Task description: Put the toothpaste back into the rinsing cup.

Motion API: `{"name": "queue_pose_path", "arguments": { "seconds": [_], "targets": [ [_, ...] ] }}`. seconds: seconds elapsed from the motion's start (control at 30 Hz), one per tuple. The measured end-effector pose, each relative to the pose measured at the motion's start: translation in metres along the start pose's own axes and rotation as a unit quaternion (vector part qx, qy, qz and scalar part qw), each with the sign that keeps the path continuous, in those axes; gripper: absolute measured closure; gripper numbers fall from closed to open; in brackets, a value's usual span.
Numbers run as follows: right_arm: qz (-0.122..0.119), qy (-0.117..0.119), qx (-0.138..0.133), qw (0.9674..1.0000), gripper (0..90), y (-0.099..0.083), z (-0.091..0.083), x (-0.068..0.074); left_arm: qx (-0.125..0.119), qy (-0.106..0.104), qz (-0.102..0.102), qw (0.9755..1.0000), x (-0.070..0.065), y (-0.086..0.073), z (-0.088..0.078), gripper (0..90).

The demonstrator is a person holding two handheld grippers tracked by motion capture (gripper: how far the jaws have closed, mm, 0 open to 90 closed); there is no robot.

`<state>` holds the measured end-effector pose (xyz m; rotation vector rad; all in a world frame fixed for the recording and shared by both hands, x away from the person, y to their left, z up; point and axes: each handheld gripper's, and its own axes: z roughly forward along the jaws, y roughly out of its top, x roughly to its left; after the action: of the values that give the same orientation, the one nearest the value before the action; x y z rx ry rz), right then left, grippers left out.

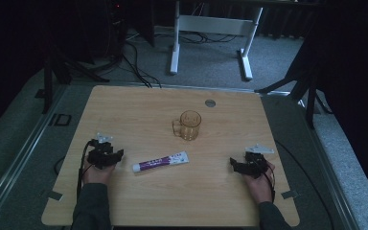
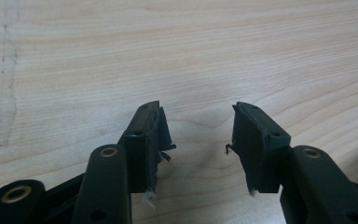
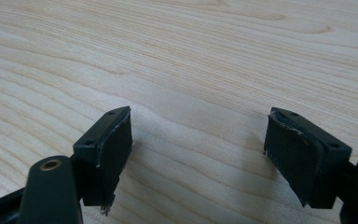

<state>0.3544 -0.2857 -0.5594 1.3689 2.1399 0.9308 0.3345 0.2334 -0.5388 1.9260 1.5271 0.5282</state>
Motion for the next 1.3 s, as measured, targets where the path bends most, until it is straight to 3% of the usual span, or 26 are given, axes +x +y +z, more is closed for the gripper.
{"name": "queue_pose_path", "arguments": {
  "seconds": [0.3, 0.47, 0.87, 1.07, 1.3],
  "targets": [
    [0.000, 0.000, 0.000, 1.0000, 23.2, 0.000, 0.000, 0.000, -0.031, -0.044, 0.004, 0.9986, 0.002, 0.011, -0.017, 50.1],
    [0.002, -0.003, 0.000, 1.0000, 23.2, 0.000, 0.000, 0.001, -0.041, -0.055, 0.004, 0.9976, 0.004, 0.015, -0.024, 49.3],
    [0.005, -0.006, 0.000, 1.0000, 23.2, 0.000, 0.000, 0.001, -0.058, -0.077, 0.037, 0.9947, -0.007, 0.033, -0.042, 48.7],
    [0.006, -0.007, 0.000, 1.0000, 23.2, 0.000, 0.000, 0.002, -0.048, -0.098, 0.041, 0.9932, -0.010, 0.042, -0.046, 49.0],
    [0.007, -0.008, 0.000, 0.9999, 23.2, 0.001, 0.001, 0.002, -0.045, -0.099, 0.061, 0.9922, -0.012, 0.049, -0.053, 49.6]
  ]
}}
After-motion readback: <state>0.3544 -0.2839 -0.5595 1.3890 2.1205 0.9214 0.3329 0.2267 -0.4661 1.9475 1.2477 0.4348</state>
